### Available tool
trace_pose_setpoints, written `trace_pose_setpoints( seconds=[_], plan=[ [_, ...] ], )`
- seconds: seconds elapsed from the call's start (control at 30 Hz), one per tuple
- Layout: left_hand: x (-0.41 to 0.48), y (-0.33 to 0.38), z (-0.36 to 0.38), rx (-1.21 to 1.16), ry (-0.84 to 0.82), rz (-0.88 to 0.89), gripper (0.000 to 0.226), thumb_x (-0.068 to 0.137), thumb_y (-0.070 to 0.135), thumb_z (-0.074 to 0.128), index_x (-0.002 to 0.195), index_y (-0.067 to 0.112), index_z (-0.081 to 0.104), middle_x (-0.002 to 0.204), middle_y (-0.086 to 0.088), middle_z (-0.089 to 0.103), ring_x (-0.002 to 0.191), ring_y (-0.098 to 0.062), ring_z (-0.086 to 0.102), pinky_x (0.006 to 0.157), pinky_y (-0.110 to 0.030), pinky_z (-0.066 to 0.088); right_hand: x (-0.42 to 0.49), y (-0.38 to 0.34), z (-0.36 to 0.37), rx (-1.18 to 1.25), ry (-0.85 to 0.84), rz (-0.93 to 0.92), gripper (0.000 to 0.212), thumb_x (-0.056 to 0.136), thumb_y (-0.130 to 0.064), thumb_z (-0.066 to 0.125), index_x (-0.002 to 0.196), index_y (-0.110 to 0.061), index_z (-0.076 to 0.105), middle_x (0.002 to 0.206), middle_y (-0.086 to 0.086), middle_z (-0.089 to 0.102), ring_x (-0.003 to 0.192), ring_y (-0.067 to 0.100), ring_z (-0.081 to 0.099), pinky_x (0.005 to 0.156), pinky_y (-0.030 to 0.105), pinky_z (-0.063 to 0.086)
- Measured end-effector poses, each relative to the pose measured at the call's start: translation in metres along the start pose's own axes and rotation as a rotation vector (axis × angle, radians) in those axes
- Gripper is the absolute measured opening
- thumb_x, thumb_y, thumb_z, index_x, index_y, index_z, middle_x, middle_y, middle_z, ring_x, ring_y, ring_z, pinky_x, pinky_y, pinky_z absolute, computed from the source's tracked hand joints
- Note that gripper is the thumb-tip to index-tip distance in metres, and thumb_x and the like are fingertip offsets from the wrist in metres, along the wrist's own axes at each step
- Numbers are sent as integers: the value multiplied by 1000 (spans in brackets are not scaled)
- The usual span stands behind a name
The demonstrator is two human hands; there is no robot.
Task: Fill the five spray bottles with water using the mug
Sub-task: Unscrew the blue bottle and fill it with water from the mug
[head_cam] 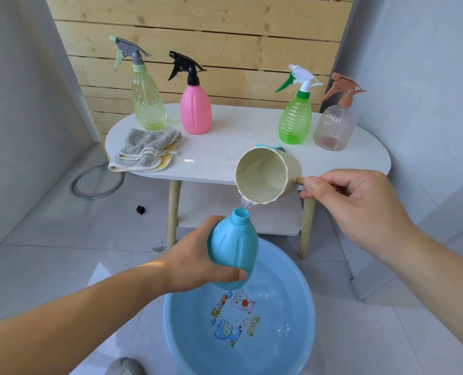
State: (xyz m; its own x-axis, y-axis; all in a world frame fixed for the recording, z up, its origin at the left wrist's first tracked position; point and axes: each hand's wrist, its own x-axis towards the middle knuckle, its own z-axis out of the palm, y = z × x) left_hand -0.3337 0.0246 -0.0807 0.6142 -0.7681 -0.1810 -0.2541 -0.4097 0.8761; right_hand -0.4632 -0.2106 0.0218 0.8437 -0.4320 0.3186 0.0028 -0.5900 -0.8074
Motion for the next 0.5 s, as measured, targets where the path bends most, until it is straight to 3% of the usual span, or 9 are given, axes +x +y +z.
trace_pose_setpoints(
  seconds=[0.5],
  plan=[
    [1,-2,0,19,-3,-9,89,56,53,92,132,47,47,118,13,68,107,-10,70,89,-38,63,0,2,-1,18,6,-33,15,90,-25,67,84,-17,79,82,-14,77,85,0,71,80,13,52]
  ],
)
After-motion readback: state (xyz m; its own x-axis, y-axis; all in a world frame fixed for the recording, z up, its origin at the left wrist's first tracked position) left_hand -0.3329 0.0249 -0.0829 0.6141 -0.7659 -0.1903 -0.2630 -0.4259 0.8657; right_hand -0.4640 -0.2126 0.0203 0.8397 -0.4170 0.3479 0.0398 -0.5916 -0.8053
